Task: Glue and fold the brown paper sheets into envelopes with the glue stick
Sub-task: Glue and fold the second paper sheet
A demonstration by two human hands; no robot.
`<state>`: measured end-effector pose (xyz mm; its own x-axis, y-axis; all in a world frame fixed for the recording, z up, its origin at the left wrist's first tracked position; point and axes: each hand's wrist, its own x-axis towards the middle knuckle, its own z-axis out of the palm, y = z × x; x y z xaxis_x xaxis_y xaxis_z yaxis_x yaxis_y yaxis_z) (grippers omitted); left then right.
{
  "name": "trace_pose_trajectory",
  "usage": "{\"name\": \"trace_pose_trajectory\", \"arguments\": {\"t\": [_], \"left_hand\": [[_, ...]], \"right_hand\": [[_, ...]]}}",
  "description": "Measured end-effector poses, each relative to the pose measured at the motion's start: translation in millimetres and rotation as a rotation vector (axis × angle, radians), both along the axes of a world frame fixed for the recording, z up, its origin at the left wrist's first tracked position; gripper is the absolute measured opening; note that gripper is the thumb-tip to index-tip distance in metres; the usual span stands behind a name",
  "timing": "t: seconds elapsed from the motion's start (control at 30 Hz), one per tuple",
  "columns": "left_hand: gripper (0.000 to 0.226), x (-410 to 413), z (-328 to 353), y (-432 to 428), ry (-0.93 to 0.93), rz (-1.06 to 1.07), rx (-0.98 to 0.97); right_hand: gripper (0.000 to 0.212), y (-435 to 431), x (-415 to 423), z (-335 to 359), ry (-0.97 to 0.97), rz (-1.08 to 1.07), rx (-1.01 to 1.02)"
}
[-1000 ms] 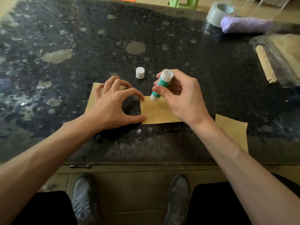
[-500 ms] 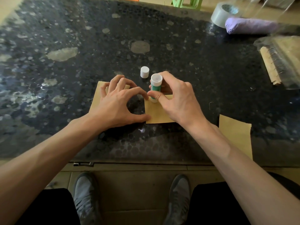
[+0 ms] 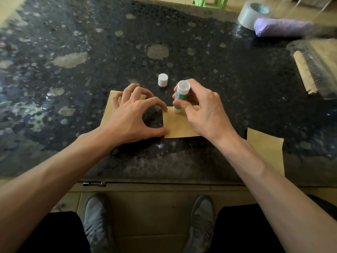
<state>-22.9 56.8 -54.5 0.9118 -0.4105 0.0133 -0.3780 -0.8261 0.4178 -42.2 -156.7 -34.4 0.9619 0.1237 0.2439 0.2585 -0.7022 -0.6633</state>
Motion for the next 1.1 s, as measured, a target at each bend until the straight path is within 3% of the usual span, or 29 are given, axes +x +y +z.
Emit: {"name": "trace_pose_trajectory", "arguments": {"t": [1.1], "left_hand": [[0.072, 3, -2, 1, 0.025, -0.013, 0.025]], "right_hand": [[0.024, -63, -14, 5, -0.011, -0.181, -0.11]]}}
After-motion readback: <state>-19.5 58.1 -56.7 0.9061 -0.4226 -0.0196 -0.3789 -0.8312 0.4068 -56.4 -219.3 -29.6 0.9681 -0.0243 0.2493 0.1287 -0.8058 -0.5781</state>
